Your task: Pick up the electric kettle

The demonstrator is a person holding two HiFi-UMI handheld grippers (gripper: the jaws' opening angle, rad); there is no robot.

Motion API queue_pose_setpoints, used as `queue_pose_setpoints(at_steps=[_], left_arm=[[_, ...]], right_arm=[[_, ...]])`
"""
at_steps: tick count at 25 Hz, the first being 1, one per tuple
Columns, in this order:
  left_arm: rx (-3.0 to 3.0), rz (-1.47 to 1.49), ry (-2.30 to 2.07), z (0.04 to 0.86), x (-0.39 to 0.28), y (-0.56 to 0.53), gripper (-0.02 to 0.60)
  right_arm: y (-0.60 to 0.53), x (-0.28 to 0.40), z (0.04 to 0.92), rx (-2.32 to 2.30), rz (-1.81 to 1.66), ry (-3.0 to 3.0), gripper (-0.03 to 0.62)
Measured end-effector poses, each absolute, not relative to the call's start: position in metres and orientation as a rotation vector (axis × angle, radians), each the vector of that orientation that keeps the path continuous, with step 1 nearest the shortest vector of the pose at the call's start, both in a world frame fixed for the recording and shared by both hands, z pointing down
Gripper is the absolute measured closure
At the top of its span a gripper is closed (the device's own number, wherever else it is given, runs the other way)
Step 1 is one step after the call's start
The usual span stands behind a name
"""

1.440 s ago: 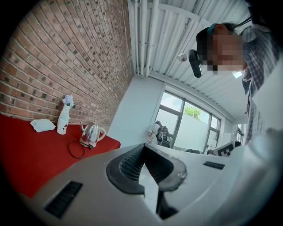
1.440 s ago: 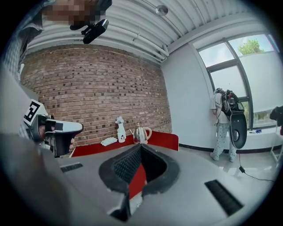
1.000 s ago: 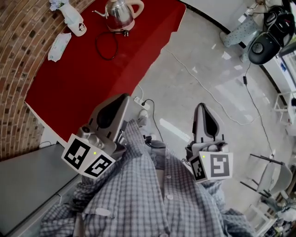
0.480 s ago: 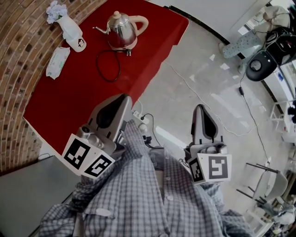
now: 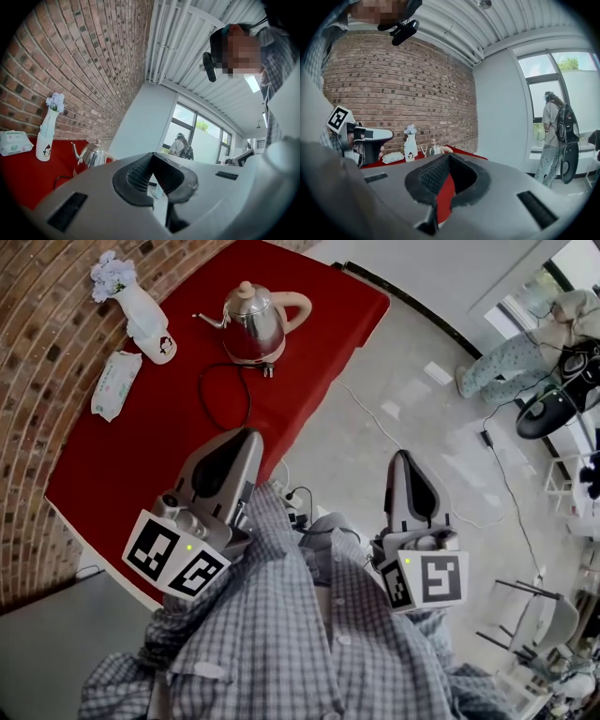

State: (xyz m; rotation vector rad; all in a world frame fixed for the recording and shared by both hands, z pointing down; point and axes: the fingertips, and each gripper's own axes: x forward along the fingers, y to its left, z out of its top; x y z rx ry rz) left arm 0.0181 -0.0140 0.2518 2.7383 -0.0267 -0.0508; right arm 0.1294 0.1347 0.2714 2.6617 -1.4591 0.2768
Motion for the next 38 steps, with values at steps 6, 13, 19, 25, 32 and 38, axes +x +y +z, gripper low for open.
queue_pose_setpoints(at_steps=[6, 13, 19, 25, 32, 38], left_arm=[[2.736, -0.08, -0.075, 0.249, 0.015, -0.031, 0.577], [2.732, -0.117, -0.225, 0.25, 0.003, -0.064, 0.577], [2.733, -0.132, -0.313, 0.249, 0.007, -0.078, 0.577], [2.735, -0.084, -0.411, 0.261, 0.02, -0.096, 0.577], [2.684, -0.044, -0.543, 0.275, 0.043, -0.121, 0.577], [2.669, 0.005, -0.602, 0.289, 0.079, -0.14, 0.577]], right_arm=[[0.118, 0.135, 0.268, 2.631, 0.268, -1.48, 0.588], [0.09, 0.137, 0.269, 2.541, 0.226, -1.548, 0.588], [0.064, 0.149, 0.271, 2.476, 0.243, -1.675, 0.588], [0.025, 0.171, 0.272, 2.429, 0.237, -1.786, 0.588], [-0.011, 0.212, 0.297, 2.297, 0.294, -1.806, 0.588], [-0.042, 0.247, 0.321, 2.181, 0.315, -1.837, 0.588]])
